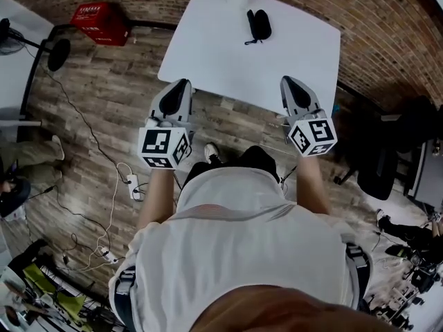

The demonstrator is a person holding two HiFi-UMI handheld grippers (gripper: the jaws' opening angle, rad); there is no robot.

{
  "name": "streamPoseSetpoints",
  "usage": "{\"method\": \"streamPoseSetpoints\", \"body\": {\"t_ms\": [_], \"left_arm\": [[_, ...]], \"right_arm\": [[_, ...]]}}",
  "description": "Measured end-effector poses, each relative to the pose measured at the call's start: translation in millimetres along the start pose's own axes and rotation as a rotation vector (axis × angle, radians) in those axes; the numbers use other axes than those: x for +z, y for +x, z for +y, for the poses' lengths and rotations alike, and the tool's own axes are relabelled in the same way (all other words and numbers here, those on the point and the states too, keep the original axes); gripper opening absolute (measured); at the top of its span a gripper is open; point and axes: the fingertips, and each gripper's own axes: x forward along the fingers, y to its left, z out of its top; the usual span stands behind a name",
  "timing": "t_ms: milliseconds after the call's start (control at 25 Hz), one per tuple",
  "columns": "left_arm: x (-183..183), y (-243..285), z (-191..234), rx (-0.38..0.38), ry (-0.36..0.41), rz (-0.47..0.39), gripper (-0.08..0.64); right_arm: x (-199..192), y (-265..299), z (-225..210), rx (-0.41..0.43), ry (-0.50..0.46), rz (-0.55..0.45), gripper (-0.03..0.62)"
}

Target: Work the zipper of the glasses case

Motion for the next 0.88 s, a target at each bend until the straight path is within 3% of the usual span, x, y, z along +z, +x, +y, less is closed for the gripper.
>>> {"method": "streamPoseSetpoints", "body": {"t_ms": [280, 720, 880], "left_arm": [[-12, 48, 19, -0.042, -0.039, 0.047, 0.029], [31, 192, 1, -0.106, 0.019, 0.050, 0.029], [31, 234, -7, -0.126, 0.029, 0.078, 0.029]], "right_arm": [[-8, 33, -31, -0.048, 0.028, 0.047, 0.051], [-2, 97, -140, -0.049, 0.084, 0.036, 0.051], [-12, 110, -177, -0.069, 0.106, 0.061, 0.051]]}}
